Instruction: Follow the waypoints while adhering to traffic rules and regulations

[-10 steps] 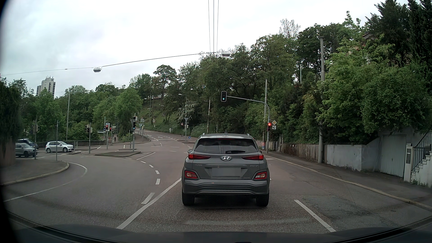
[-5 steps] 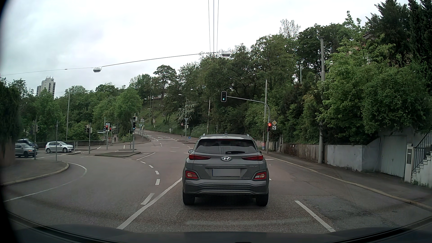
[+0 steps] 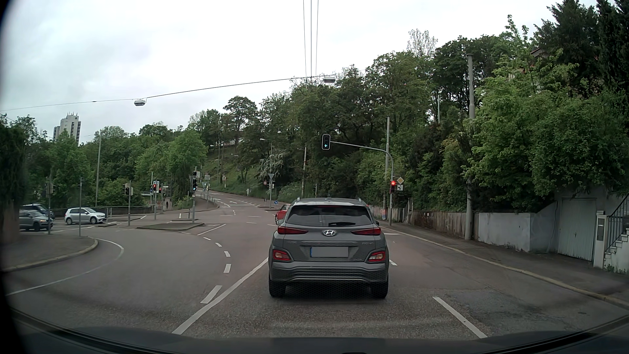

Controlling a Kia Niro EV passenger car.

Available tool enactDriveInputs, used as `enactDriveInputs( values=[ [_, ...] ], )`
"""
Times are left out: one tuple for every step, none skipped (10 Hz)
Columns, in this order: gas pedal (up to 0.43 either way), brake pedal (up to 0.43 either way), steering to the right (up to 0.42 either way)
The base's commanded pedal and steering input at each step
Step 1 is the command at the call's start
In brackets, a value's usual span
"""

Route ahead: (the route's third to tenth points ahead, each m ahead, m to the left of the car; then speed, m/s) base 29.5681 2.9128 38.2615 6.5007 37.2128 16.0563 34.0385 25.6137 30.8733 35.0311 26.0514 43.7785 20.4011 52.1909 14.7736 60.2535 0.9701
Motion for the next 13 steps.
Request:
enactDriveInputs(
  values=[
    [0.157,0.000,-0.006],
    [0.169,0.000,-0.004],
    [0.197,0.000,0.003],
    [0.209,0.000,0.010],
    [0.228,0.000,0.013],
    [0.248,0.000,0.012],
    [0.248,0.000,0.012],
    [0.248,0.000,0.012],
    [0.248,0.000,0.011],
    [0.248,0.000,0.009],
    [0.248,0.000,0.007],
    [0.248,0.000,0.007],
    [0.240,0.000,0.004]
  ],
)
